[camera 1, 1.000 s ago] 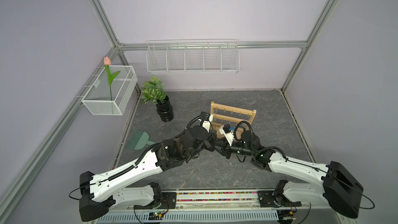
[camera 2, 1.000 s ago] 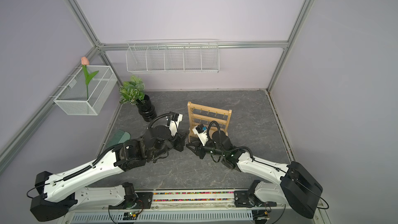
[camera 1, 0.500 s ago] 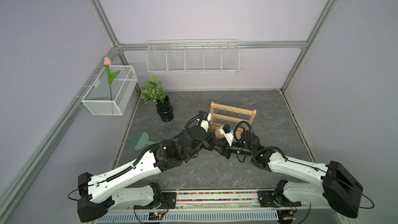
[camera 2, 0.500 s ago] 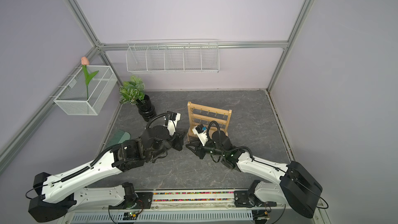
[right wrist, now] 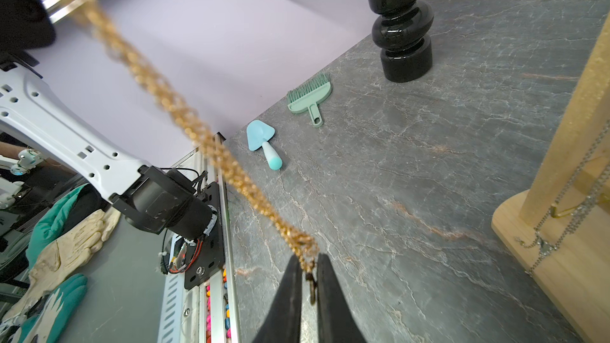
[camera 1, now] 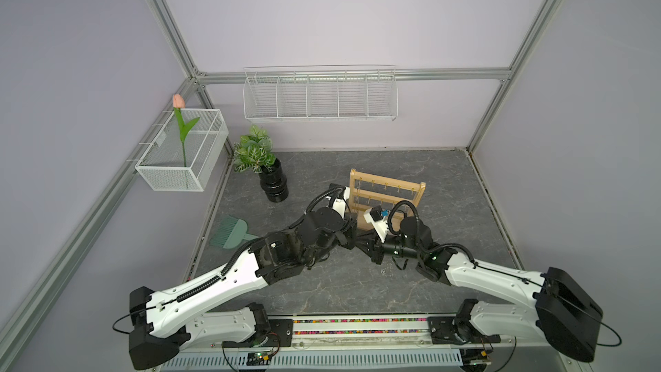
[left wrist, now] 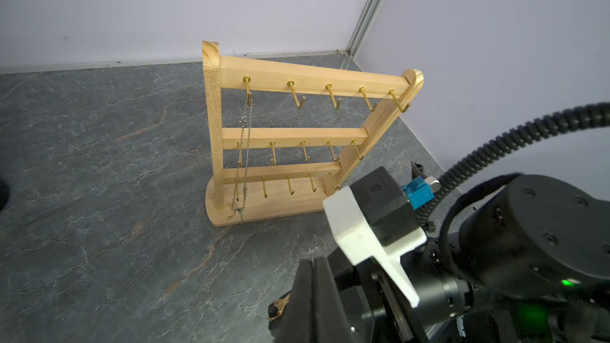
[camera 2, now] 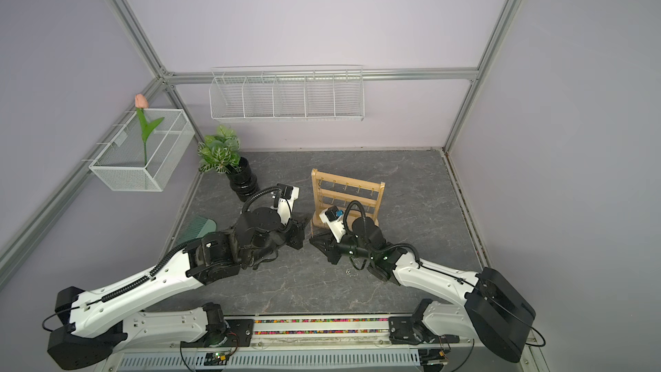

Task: Hang the necklace on the jewelry display stand
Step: Pick up the necklace from the center of the board.

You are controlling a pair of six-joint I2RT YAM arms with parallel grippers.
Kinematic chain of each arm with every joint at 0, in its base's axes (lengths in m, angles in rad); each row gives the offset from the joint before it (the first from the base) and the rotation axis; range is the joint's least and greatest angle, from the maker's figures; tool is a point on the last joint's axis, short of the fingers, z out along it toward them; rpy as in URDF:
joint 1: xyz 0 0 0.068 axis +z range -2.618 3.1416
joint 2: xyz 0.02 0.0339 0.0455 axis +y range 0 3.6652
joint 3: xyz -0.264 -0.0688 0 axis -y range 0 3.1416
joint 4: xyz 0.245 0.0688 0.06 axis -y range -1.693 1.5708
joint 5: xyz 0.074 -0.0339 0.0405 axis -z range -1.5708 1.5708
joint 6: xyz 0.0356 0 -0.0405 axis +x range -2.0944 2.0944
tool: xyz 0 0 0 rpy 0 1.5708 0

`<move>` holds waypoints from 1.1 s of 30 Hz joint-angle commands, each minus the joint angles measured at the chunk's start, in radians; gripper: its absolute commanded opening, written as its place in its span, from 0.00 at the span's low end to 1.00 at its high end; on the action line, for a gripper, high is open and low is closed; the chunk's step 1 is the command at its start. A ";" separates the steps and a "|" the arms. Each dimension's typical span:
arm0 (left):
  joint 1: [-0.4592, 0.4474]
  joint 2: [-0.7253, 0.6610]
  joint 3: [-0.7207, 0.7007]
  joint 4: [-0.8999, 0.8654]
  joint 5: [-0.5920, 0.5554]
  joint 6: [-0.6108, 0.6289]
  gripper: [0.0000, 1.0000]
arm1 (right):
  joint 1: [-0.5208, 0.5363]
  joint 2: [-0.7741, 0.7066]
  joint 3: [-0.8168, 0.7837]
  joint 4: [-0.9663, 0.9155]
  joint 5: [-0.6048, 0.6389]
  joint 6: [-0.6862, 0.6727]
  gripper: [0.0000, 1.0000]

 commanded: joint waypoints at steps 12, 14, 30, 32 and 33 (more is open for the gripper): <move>0.034 0.074 -0.051 0.015 0.052 -0.074 0.00 | 0.020 -0.163 0.039 -0.213 -0.024 0.127 0.11; 0.035 0.074 -0.056 0.018 0.052 -0.078 0.05 | 0.020 -0.173 0.048 -0.230 -0.023 0.135 0.10; 0.037 0.019 -0.063 0.025 0.111 -0.060 0.00 | -0.099 -0.130 0.036 -0.266 0.070 0.004 0.21; 0.037 0.021 -0.058 0.026 0.149 -0.049 0.00 | -0.108 -0.102 0.034 -0.243 0.052 -0.032 0.22; 0.037 0.022 -0.056 0.031 0.169 -0.041 0.00 | -0.109 -0.090 0.032 -0.231 0.043 -0.042 0.22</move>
